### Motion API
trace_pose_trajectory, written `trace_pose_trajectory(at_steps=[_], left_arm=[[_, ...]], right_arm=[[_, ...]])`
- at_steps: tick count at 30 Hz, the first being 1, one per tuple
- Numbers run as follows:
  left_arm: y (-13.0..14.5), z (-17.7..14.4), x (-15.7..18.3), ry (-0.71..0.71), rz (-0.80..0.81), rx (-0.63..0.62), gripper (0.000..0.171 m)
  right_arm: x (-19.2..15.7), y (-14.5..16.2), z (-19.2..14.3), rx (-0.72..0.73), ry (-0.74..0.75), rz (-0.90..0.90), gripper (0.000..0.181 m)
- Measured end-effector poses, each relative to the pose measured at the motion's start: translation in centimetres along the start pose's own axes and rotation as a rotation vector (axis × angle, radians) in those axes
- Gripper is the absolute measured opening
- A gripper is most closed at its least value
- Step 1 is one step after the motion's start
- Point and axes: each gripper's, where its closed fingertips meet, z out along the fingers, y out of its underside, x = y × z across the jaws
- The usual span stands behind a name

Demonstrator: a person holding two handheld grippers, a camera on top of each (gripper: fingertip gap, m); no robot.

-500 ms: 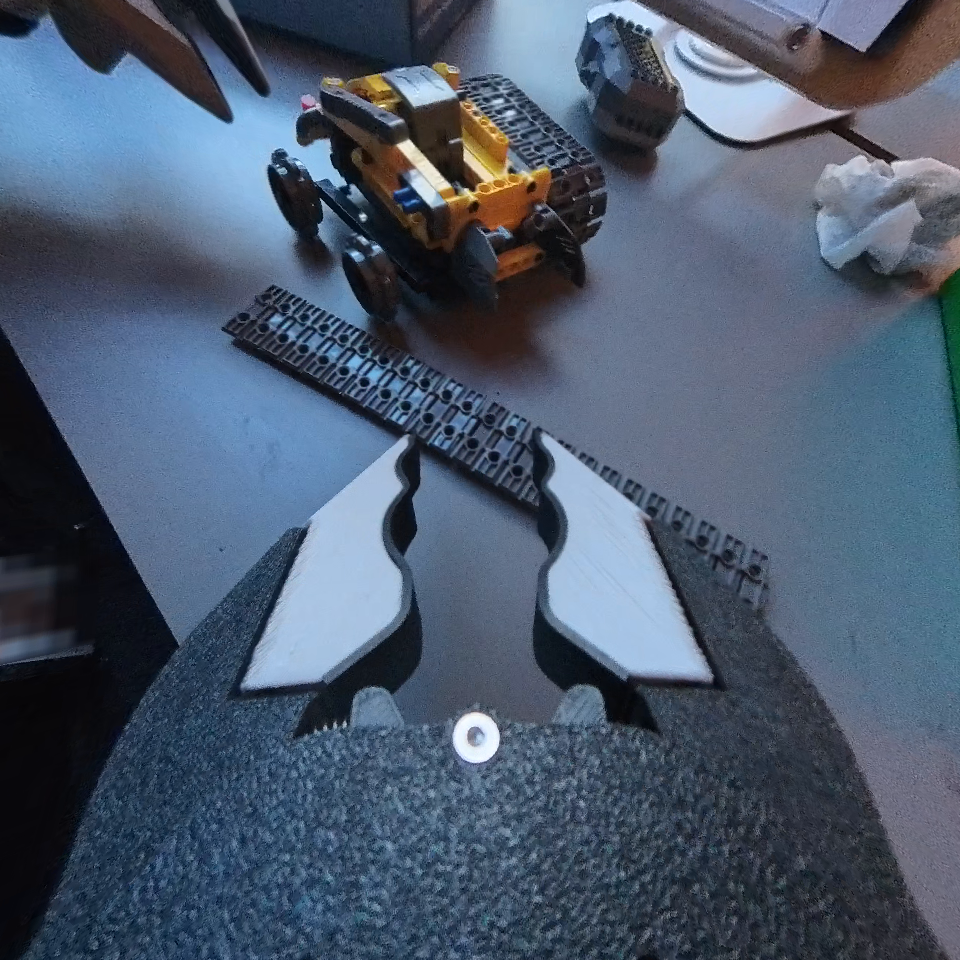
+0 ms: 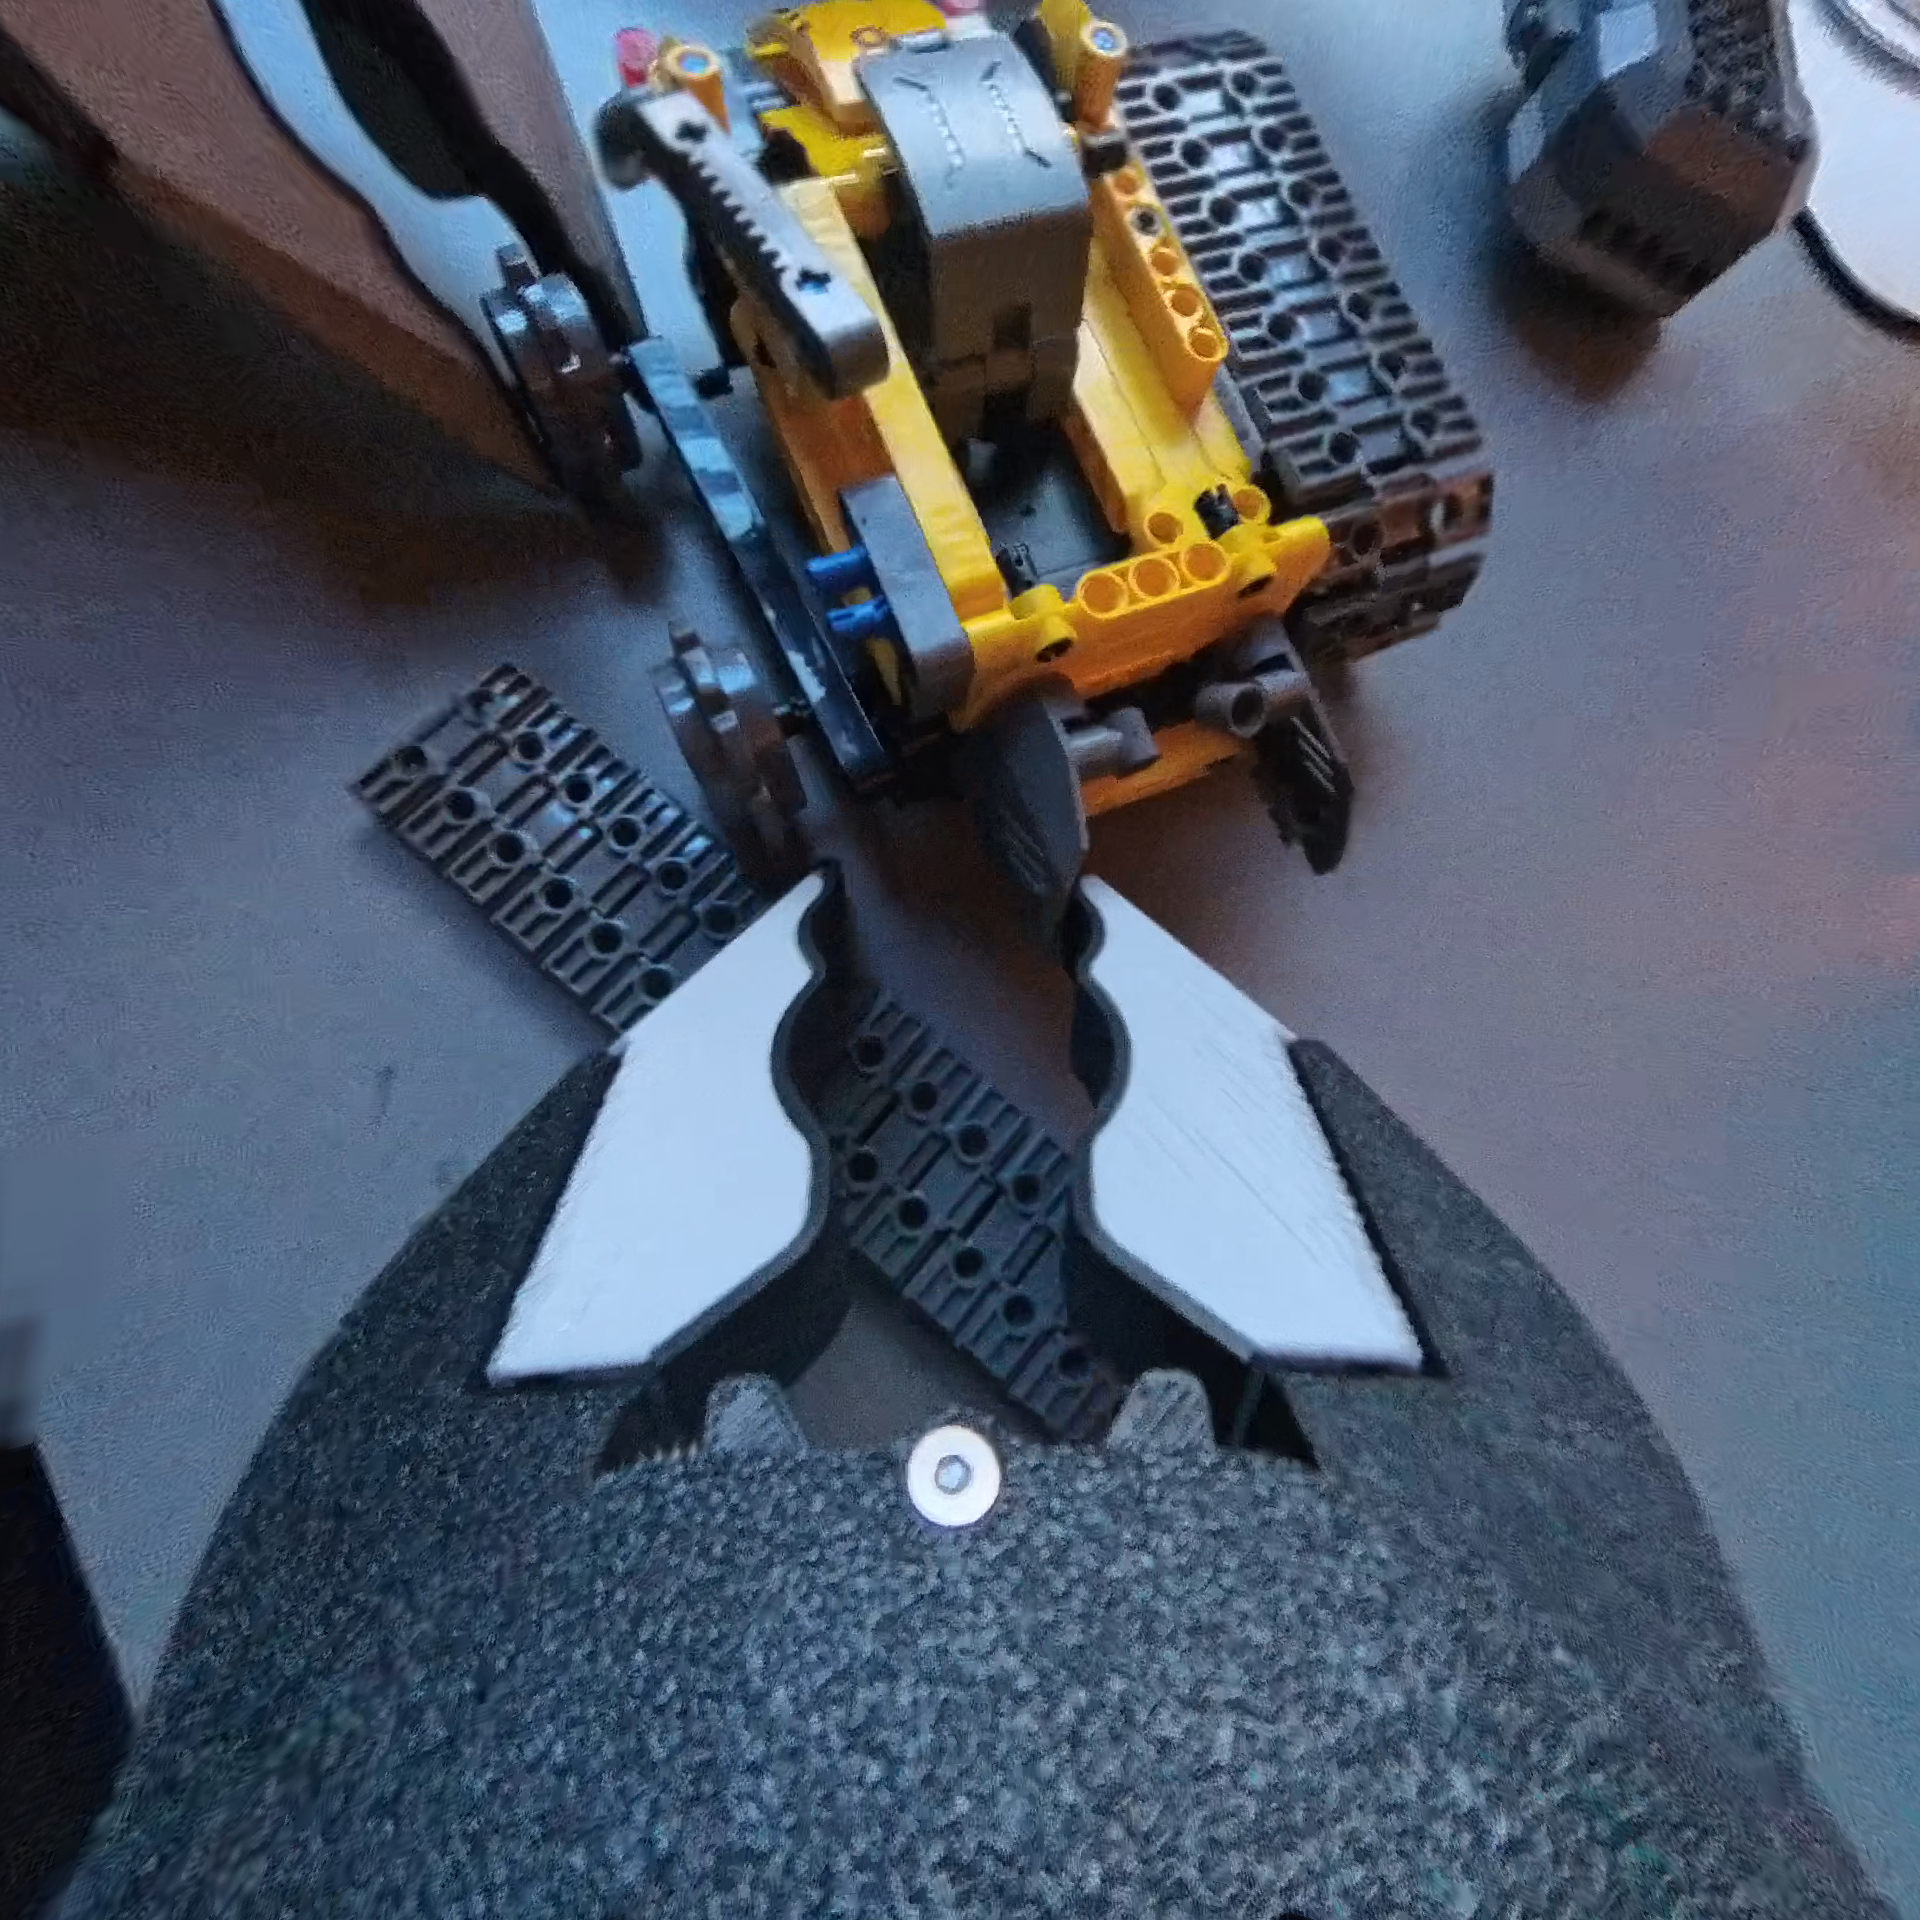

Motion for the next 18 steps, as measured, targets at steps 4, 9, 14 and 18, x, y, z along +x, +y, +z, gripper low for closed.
trace_pose_trajectory(at_steps=[4, 9, 14, 18], left_arm=[[2.6, -2.4, -1.3, 0.019, 0.090, -0.099, 0.023], [4.4, -6.7, -5.6, -0.175, -0.097, -0.084, 0.019], [0.2, -7.3, -1.3, -0.036, -0.218, 0.123, 0.038], [-3.6, -6.8, 0.5, -0.116, -0.060, 0.138, 0.047]], right_arm=[[-7.7, -1.2, -2.4, 0.089, -0.332, -0.107, 0.036], [-6.7, -2.0, -4.9, 0.206, -0.323, -0.035, 0.022], [-2.5, -1.7, -4.6, 0.215, -0.281, 0.285, 0.029], [-1.1, -2.3, -3.7, 0.221, -0.290, 0.391, 0.030]])
